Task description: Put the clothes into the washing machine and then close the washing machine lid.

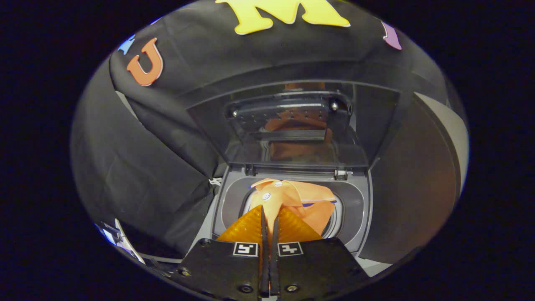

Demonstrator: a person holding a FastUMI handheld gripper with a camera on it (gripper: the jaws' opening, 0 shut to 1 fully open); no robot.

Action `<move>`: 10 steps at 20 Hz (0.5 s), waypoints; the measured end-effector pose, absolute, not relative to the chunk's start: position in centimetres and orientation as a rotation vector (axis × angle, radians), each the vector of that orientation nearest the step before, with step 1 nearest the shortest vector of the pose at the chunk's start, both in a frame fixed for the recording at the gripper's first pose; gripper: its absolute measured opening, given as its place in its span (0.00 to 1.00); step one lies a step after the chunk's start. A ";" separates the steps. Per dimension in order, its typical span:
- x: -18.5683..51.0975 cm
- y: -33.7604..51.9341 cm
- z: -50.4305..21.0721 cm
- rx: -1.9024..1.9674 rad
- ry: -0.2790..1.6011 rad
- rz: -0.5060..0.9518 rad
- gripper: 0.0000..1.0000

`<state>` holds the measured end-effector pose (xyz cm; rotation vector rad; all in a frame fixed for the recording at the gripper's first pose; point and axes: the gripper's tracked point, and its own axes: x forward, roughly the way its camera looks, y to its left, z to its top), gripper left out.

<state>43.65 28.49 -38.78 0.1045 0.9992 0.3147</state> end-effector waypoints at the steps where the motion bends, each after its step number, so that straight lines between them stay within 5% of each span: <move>1: 43.8 28.5 -39.2 0.097 1.020 0.308 0.04; 10: 45.6 28.1 -41.8 0.072 1.146 0.250 0.04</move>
